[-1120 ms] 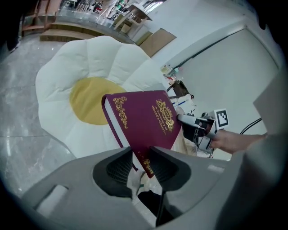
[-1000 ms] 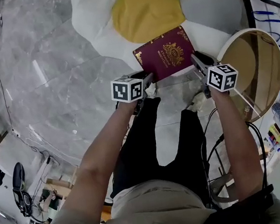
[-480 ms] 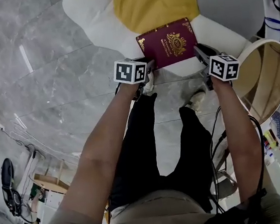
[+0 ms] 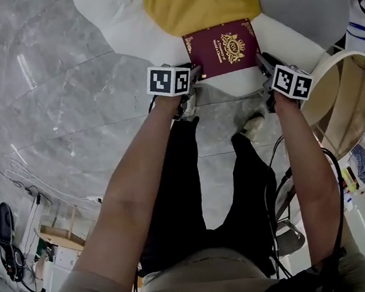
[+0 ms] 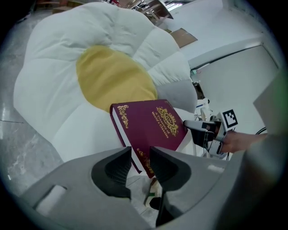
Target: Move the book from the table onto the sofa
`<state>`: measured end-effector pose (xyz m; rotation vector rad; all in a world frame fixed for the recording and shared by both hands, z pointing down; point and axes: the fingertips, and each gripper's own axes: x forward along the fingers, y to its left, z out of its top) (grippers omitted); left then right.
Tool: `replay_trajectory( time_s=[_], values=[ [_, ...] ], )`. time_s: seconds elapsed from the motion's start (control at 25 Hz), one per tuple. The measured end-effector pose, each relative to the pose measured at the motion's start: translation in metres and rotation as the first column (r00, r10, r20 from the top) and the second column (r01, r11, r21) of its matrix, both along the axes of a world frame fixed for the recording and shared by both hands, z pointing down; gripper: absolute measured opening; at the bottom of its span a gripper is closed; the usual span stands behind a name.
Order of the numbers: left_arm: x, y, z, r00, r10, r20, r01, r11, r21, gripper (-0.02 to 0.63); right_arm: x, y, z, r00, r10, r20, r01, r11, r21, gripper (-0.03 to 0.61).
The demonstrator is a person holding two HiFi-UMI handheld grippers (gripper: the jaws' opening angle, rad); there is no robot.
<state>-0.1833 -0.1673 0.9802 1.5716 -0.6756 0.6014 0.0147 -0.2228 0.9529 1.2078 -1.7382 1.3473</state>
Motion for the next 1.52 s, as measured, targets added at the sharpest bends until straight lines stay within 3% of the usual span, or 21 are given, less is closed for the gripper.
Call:
replay_trajectory(
  time_s=[0.32, 0.56, 1.12, 1.36, 1.52],
  values=[
    [-0.019, 0.015, -0.031, 0.999, 0.006, 0.053, -0.007, 1.0, 0.015, 0.117, 0.001, -0.002, -0.035, 1.0, -0.012, 0.003, 0.012, 0.999, 0.033, 0.118],
    [-0.014, 0.025, -0.084, 0.999, -0.001, 0.05, -0.001, 0.999, 0.048, 0.117, -0.008, 0.016, -0.081, 0.995, -0.091, 0.038, 0.089, 0.995, 0.051, 0.096],
    [0.057, 0.072, -0.277, 0.996, 0.067, -0.057, -0.053, 0.976, 0.213, 0.097, 0.024, 0.106, -0.253, 0.974, -0.165, 0.154, 0.143, 0.979, 0.143, 0.021],
    [0.097, 0.091, -0.374, 0.993, 0.069, -0.098, -0.036, 0.95, 0.309, 0.027, 0.039, 0.141, -0.337, 0.947, -0.258, 0.189, 0.217, 0.952, 0.214, 0.015],
    [0.134, 0.111, -0.439, 0.985, 0.151, -0.086, -0.107, 0.918, 0.381, 0.009, 0.05, 0.166, -0.398, 0.923, -0.334, 0.194, 0.279, 0.924, 0.262, 0.014]
  ],
)
